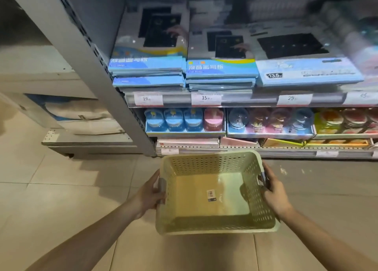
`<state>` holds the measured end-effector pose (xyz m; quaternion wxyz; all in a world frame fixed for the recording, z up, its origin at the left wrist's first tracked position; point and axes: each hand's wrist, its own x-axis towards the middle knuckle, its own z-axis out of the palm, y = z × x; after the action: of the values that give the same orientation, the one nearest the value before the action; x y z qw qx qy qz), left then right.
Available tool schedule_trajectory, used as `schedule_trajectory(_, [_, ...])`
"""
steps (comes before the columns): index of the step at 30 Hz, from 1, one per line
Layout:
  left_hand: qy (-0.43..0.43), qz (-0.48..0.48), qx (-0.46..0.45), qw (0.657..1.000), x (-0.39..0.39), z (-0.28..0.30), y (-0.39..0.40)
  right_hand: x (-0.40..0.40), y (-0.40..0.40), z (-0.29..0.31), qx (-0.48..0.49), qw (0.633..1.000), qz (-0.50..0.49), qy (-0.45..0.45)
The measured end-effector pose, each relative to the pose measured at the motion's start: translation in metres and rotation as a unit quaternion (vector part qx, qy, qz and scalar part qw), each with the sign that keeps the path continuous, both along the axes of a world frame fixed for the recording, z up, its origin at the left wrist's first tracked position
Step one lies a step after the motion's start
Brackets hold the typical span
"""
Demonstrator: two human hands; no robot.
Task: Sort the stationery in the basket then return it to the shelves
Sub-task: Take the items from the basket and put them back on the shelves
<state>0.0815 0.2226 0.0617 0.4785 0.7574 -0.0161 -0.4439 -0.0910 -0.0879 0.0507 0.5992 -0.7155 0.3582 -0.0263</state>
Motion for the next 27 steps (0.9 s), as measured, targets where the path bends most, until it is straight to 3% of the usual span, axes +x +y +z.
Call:
schedule_trajectory(15, [-0.029, 0.014, 0.052, 0.998, 0.037, -0.155, -0.023, 0.036, -0.011, -0.159, 0.021, 0.999, -0.022, 0.022])
schedule_trajectory(27, [-0.07, 0.034, 0.034, 0.996, 0.038, -0.177, -0.044, 0.047, -0.014, -0.196, 0.002, 1.0, -0.02, 0.006])
